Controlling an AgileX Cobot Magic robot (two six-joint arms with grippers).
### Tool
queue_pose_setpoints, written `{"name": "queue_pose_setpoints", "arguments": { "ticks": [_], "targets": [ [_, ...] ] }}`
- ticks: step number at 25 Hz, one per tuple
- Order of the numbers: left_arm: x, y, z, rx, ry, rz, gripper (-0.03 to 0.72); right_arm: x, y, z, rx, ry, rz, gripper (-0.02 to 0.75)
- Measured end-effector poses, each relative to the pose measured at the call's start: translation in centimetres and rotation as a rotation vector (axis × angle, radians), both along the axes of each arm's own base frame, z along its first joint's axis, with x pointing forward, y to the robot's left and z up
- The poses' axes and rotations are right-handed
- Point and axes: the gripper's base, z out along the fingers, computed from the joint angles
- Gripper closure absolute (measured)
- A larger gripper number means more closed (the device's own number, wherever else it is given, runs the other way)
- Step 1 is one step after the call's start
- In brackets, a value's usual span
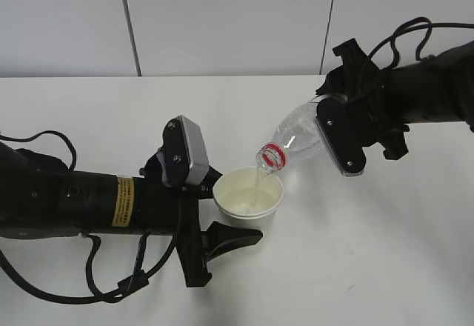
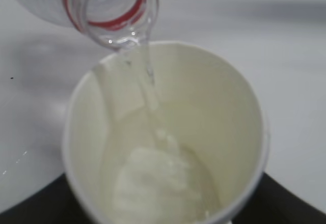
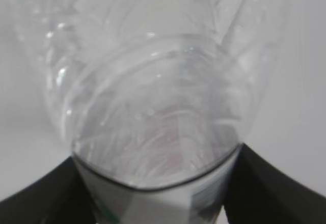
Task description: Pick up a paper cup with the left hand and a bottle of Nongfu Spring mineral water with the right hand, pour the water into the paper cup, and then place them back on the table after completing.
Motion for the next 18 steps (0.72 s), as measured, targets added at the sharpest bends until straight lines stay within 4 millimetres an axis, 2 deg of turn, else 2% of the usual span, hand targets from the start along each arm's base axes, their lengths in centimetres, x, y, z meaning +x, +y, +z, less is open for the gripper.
{"name": "queue_pose_setpoints", "arguments": {
  "ticks": [18],
  "targets": [
    [0.10, 0.02, 0.01, -0.004, 0.003, 0.014, 0.248, -0.09, 0.22, -0.04, 0.025, 0.015, 0.011, 0.274]
  ]
}}
